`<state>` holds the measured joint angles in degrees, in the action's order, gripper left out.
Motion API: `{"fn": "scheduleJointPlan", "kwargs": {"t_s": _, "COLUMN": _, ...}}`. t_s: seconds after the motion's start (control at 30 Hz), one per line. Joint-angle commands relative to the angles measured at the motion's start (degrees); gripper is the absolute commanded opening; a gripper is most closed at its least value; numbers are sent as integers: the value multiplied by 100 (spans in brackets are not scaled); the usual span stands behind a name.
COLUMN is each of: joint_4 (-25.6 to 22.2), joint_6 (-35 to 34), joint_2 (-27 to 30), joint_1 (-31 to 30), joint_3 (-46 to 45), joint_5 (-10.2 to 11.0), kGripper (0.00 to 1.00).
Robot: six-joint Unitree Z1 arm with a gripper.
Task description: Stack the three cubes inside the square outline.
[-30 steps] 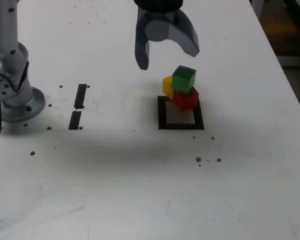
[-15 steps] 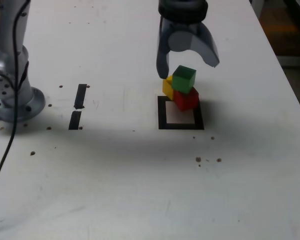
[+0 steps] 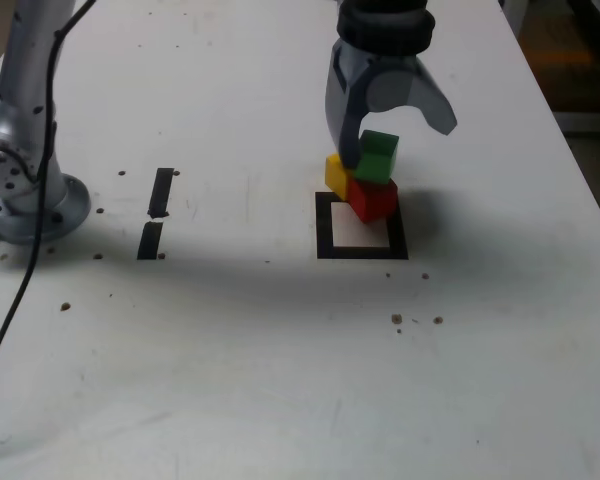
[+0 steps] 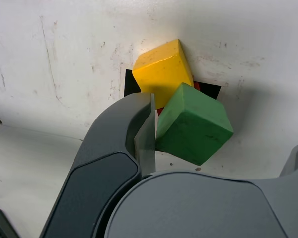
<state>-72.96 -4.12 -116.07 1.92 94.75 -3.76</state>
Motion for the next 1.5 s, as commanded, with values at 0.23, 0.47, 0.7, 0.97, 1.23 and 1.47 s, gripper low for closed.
{"fn": "scheduleJointPlan", "kwargs": {"t_s": 0.23, "joint_4": 11, "joint_6": -124, "joint_2": -70, "joint_1": 85, "joint_3": -229, "joint_5": -136, "kGripper": 95}}
{"fn": "scheduleJointPlan", "kwargs": {"t_s": 0.47, "joint_4": 17, "joint_6": -63, "joint_2": -45, "joint_1": 89, "joint_3": -469, "joint_5": -169, "kGripper": 85}}
{"fn": "scheduleJointPlan", "kwargs": {"t_s": 0.7, "joint_4": 91, "joint_6": 14, "joint_2": 39, "joint_1": 51, "joint_3": -588, "joint_5": 18, "kGripper": 73}}
{"fn": "scheduleJointPlan", "kwargs": {"t_s": 0.97, "joint_4": 265, "joint_6": 67, "joint_2": 127, "joint_1": 22, "joint_3": -603, "joint_5": 153, "kGripper": 60}}
{"fn": "scheduleJointPlan", "kwargs": {"t_s": 1.23, "joint_4": 516, "joint_6": 95, "joint_2": 192, "joint_1": -49, "joint_3": -507, "joint_5": 279, "kGripper": 40}}
{"fn": "scheduleJointPlan", "kwargs": {"t_s": 1.47, "joint_4": 569, "joint_6": 104, "joint_2": 229, "joint_1": -142, "joint_3": -327, "joint_5": 380, "kGripper": 25}}
